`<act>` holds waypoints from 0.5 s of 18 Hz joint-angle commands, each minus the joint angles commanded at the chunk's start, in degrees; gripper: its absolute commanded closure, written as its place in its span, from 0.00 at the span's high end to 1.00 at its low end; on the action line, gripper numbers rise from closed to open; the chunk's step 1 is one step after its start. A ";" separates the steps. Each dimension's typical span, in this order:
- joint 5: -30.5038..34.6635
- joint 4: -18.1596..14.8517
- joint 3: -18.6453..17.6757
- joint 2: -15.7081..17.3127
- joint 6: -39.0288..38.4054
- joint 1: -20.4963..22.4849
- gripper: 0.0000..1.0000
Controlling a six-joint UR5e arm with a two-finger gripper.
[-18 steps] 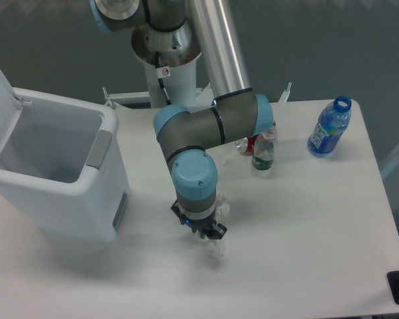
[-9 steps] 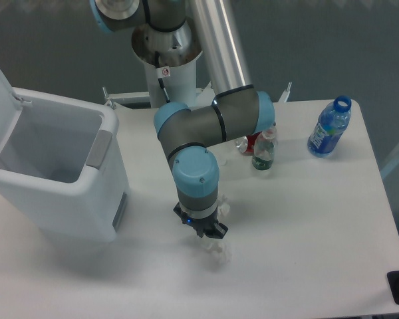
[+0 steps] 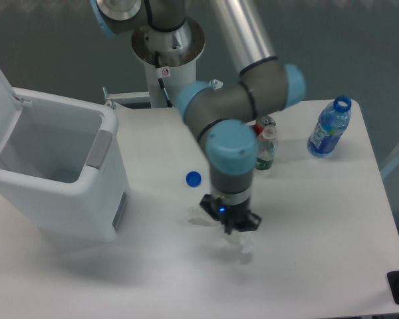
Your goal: Pick up the paper ball
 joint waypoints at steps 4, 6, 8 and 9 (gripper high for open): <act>0.08 -4.29 3.86 0.53 0.17 1.32 0.00; 0.34 -7.37 5.45 1.23 0.52 2.28 0.00; 0.43 -8.78 5.55 1.93 1.66 2.99 0.00; 0.43 -10.10 5.89 2.28 2.71 3.16 0.00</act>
